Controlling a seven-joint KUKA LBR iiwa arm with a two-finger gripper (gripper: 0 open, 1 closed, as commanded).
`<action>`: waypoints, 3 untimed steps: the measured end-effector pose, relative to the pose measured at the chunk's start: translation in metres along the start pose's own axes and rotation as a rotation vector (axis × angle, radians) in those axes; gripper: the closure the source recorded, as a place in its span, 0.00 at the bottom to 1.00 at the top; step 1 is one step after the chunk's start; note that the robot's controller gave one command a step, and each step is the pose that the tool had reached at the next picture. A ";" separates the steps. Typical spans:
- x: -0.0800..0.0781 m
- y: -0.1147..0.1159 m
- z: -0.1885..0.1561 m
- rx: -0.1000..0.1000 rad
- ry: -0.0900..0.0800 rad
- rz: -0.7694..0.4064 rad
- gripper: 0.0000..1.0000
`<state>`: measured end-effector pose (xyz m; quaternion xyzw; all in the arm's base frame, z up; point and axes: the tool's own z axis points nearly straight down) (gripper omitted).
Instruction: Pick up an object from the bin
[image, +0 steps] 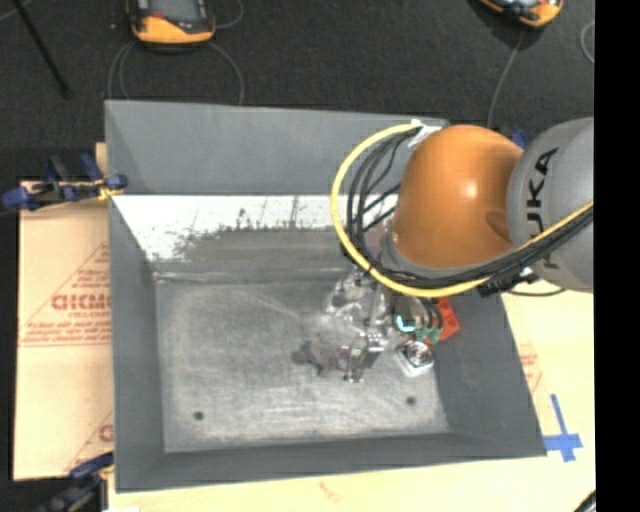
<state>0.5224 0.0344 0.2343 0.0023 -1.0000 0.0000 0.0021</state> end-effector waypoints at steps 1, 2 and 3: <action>-0.059 0.001 0.151 -0.001 -0.002 0.006 0.00; -0.060 0.001 0.146 -0.002 -0.007 0.007 1.00; -0.072 -0.005 -0.005 0.002 -0.017 -0.178 1.00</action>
Offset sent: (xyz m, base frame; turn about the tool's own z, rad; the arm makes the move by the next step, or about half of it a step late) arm 0.0579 0.0009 -0.1472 0.0058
